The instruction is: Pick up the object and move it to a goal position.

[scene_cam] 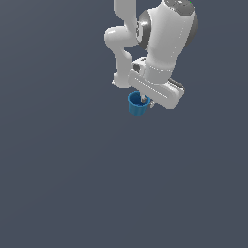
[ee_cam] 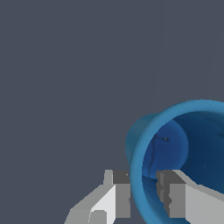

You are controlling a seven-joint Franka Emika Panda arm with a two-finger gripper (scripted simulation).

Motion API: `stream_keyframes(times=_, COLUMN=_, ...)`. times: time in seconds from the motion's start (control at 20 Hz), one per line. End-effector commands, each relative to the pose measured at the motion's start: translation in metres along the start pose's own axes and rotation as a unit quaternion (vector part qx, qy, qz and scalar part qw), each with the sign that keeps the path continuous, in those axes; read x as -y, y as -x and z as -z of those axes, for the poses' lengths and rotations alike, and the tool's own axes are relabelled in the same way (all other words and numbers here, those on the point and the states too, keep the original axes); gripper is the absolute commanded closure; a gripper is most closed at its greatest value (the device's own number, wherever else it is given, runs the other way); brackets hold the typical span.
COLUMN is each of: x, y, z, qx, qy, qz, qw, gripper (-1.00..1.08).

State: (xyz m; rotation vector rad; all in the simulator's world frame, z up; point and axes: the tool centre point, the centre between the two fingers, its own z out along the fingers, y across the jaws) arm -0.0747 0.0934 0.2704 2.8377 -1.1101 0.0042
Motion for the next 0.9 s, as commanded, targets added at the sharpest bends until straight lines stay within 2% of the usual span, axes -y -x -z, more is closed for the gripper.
stream_keyframes(times=0.0, x=-0.012, y=0.006, z=0.020, qx=-0.001, qy=-0.001, qz=0.000, qw=1.0000, gripper=1.08)
stream_keyframes(times=0.45, x=-0.042, y=0.022, z=0.071, qx=-0.001, qy=-0.001, qz=0.000, qw=1.0000, gripper=1.08)
stream_keyframes(times=0.85, x=-0.051, y=0.027, z=0.088, qx=-0.001, qy=-0.001, qz=0.000, qw=1.0000, gripper=1.08)
